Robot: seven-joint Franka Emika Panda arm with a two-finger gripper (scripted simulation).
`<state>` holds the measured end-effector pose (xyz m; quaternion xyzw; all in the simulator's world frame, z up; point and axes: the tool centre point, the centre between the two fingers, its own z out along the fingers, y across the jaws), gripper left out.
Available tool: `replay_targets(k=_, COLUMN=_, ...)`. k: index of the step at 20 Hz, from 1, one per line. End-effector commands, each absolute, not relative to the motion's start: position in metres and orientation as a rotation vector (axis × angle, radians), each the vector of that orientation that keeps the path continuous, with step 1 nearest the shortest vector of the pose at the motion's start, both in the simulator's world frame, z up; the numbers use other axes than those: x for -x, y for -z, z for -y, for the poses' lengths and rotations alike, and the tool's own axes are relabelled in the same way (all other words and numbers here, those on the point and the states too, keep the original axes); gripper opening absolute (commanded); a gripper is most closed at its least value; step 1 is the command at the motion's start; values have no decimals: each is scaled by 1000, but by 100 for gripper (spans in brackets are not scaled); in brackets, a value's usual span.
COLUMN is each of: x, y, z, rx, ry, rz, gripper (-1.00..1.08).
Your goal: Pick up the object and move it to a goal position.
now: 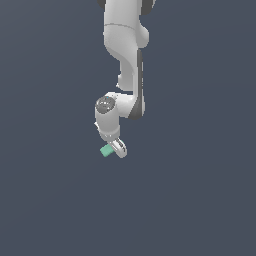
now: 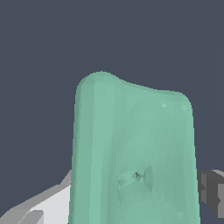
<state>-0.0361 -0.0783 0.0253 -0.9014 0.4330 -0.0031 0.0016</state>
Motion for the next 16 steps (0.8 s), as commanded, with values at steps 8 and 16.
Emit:
replay_targets(k=8, x=24, y=-34, z=54, rx=2826, ry=31, rz=-1352, gripper=-100)
replay_targets(k=16, x=9, y=-37, z=-17, rx=2828, ry=20, rz=-1356, gripper=-100)
